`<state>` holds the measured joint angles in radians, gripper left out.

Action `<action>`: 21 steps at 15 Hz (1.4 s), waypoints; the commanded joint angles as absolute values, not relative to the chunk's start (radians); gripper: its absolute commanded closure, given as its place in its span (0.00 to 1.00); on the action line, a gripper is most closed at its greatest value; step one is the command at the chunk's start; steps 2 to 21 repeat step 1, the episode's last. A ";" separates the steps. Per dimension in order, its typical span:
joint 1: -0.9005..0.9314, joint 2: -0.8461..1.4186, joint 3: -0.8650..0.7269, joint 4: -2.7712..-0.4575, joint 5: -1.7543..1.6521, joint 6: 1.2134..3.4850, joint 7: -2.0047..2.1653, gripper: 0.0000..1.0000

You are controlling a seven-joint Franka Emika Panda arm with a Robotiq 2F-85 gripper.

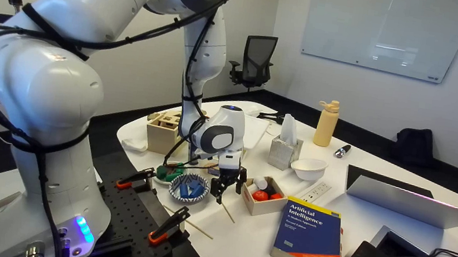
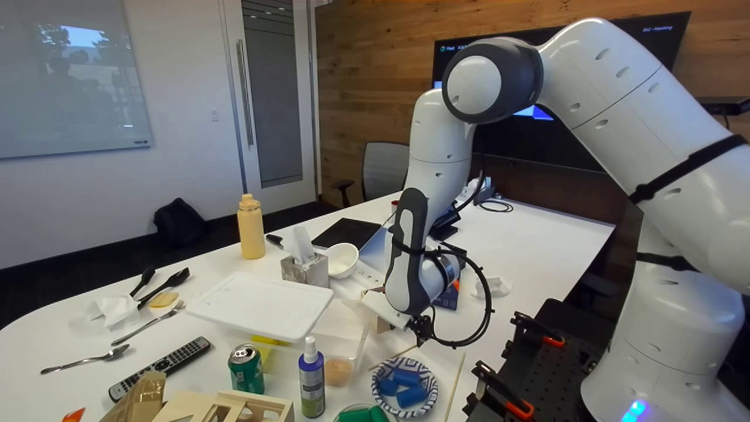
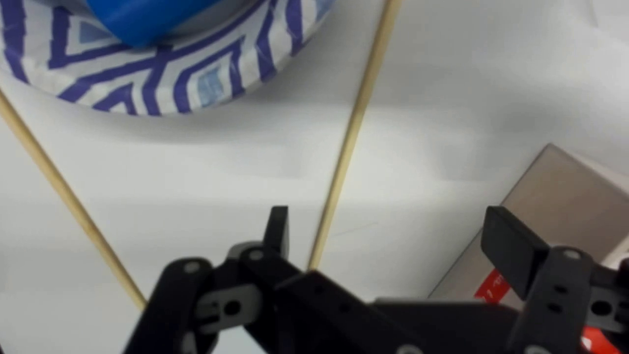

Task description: Stir the bowl with the straw

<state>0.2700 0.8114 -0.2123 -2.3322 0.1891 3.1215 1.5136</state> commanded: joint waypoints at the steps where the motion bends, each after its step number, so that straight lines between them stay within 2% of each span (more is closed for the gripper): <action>1: 0.303 0.762 -0.235 -2.382 0.226 3.148 1.472 0.00; 21: 0.303 0.762 -0.235 -2.382 0.226 3.148 1.472 0.00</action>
